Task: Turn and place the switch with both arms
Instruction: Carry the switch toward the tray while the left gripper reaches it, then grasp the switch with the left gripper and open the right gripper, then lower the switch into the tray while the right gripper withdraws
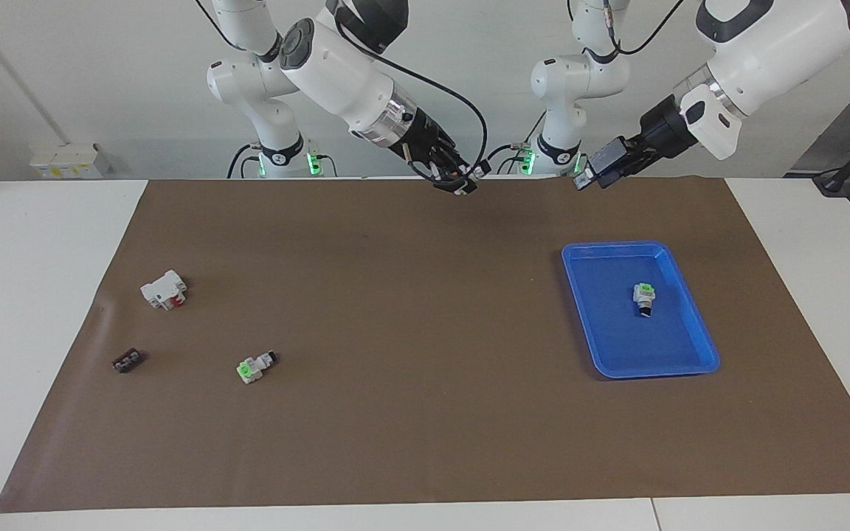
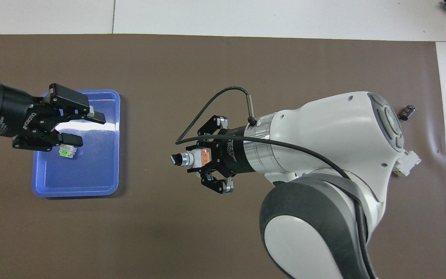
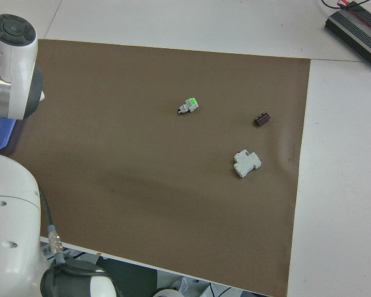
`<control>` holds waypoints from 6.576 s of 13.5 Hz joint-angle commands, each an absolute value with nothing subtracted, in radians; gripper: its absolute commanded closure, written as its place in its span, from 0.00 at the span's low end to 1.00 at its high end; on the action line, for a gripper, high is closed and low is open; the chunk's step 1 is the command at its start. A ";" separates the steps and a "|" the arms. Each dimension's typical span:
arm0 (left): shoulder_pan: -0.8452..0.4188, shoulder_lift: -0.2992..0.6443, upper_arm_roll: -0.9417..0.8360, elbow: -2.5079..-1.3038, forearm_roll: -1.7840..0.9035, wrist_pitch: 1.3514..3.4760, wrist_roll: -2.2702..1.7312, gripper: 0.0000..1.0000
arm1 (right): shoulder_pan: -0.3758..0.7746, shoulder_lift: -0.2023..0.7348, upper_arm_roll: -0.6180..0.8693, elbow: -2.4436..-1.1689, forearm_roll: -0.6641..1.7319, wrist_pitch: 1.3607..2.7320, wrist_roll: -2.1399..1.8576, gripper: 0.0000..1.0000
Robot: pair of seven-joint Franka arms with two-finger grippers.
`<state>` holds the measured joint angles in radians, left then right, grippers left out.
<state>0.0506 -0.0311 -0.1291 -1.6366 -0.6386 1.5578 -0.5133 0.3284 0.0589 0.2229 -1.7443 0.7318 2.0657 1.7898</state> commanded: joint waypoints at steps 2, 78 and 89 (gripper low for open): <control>0.034 -0.121 -0.141 -1.799 -0.770 1.728 -0.642 0.31 | 0.367 0.069 0.222 -1.749 0.687 2.147 1.873 1.00; -0.002 -0.244 -0.138 -2.040 -0.560 1.749 0.574 1.00 | 0.376 0.045 0.213 -1.747 0.551 2.201 1.709 0.00; 0.236 -0.206 -0.141 -2.072 -0.140 1.839 0.244 1.00 | 0.123 0.023 0.213 -1.792 0.119 2.079 0.851 0.00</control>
<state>0.2271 -0.2097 -0.1276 -2.0505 -0.2225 1.7967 0.3205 0.1618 0.0522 0.2012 -1.7577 0.2417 2.1238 0.9803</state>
